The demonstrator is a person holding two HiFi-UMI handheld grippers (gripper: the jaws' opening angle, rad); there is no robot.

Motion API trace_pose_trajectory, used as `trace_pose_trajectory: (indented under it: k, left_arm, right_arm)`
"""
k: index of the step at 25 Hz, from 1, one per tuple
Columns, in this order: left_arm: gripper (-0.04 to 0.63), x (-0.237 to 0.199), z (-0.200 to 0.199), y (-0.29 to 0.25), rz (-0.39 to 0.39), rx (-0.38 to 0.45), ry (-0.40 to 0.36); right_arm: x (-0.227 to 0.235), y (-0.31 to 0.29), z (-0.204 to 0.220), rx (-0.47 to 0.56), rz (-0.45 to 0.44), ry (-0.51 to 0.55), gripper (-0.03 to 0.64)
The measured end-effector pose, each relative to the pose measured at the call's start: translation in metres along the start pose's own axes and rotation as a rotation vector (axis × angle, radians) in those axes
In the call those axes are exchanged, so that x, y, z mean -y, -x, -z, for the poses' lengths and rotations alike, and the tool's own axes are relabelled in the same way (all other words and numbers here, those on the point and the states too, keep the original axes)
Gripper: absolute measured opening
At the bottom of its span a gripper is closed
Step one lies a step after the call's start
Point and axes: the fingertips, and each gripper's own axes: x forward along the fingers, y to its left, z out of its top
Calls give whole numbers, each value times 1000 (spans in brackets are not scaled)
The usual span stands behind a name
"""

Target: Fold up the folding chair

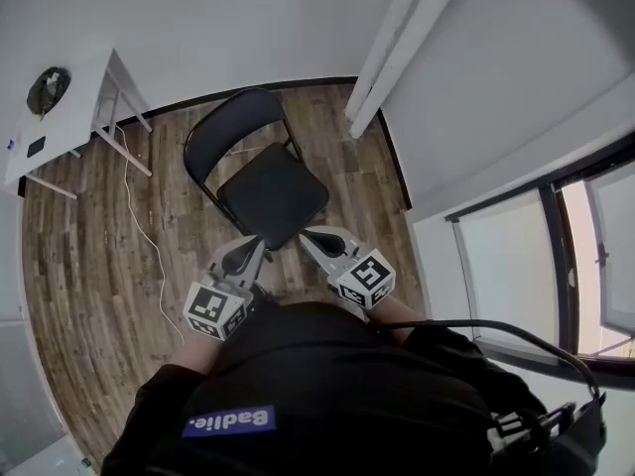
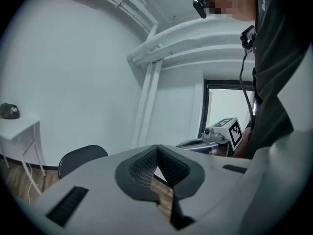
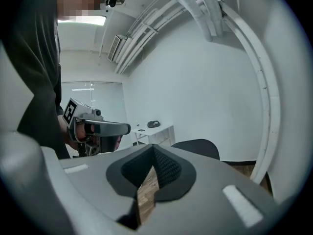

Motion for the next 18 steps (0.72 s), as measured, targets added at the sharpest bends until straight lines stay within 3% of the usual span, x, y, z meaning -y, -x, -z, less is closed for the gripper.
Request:
trace_pose_trajectory:
  k: [5, 10, 18]
  left_arm:
    - [5, -58, -11, -7, 65, -11, -13]
    - [5, -90, -12, -15, 97, -29, -10]
    - [5, -118, -3, -59, 78, -81, 9]
  right_arm:
    - [14, -49, -14, 12, 82, -29, 2]
    - [32, -69, -15, 10, 162, -67, 2]
    - [76, -83, -2, -11, 168, -87, 2]
